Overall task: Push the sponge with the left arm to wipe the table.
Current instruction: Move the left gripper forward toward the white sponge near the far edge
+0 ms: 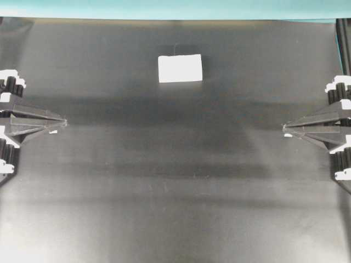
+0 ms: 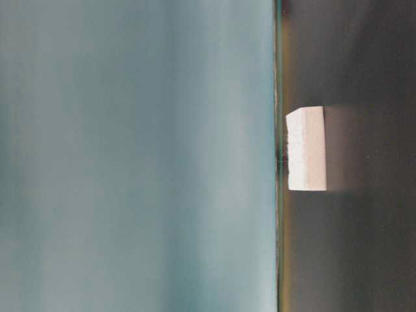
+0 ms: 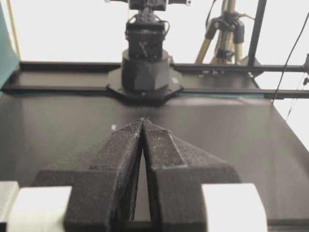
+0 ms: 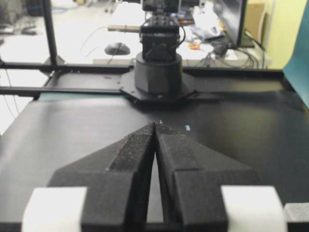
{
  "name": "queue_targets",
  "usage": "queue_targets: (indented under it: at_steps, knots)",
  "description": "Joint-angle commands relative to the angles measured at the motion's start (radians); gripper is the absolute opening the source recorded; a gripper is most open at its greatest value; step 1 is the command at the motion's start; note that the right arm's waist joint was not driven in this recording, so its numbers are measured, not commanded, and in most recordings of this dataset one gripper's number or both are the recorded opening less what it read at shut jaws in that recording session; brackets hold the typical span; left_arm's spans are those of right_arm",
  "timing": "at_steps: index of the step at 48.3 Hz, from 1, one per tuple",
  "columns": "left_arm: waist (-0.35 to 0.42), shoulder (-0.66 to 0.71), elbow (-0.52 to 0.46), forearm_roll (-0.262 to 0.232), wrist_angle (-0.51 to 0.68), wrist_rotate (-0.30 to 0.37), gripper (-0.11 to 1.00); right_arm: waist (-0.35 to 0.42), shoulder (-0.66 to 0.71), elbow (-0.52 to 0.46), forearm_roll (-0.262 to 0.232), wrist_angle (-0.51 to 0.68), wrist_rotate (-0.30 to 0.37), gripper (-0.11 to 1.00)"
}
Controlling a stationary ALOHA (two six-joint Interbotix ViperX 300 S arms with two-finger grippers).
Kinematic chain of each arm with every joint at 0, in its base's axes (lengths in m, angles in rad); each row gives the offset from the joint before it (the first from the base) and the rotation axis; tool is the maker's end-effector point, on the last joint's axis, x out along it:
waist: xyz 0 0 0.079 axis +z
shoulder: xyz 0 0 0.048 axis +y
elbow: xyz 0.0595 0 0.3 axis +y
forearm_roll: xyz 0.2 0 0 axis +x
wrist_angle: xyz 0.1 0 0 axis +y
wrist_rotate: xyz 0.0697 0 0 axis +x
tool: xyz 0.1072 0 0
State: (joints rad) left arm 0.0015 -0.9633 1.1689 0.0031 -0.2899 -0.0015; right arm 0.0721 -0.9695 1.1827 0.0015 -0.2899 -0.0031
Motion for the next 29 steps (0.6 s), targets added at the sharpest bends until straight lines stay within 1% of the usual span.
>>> queue_targets:
  at_steps: [1, 3, 5, 7, 11, 16, 22, 24, 29]
  knots:
    - [-0.023, 0.064, 0.012, 0.041, 0.078, -0.032, 0.05, 0.0, 0.009, -0.011, 0.0, -0.006, -0.011, 0.03]
    - [-0.023, 0.094, 0.011, 0.041, 0.127, -0.048, 0.04, 0.0, 0.006, 0.003, 0.0, 0.006, -0.011, 0.02]
    - [-0.023, 0.126, 0.005, 0.041, 0.16, -0.061, 0.0, 0.0, 0.005, 0.012, 0.0, 0.025, -0.011, 0.0]
    - [-0.018, 0.155, -0.011, 0.041, 0.163, -0.075, -0.01, 0.0, 0.002, 0.017, 0.002, 0.049, -0.008, -0.01]
    - [0.005, 0.212, -0.055, 0.041, 0.13, -0.087, -0.01, 0.0, 0.0, 0.021, 0.002, 0.098, 0.003, -0.01]
    - [0.063, 0.313, -0.143, 0.041, 0.129, -0.094, -0.01, 0.0, -0.003, 0.023, 0.003, 0.137, 0.009, -0.01]
    - [0.14, 0.459, -0.253, 0.041, 0.192, -0.109, -0.01, 0.0, -0.008, 0.028, 0.003, 0.149, 0.011, -0.01]
    - [0.166, 0.515, -0.296, 0.041, 0.215, -0.127, -0.01, 0.0, -0.009, 0.029, 0.003, 0.147, 0.011, -0.01]
    - [0.222, 0.678, -0.44, 0.041, 0.276, -0.229, -0.01, 0.0, -0.017, 0.031, 0.003, 0.153, 0.012, -0.01]
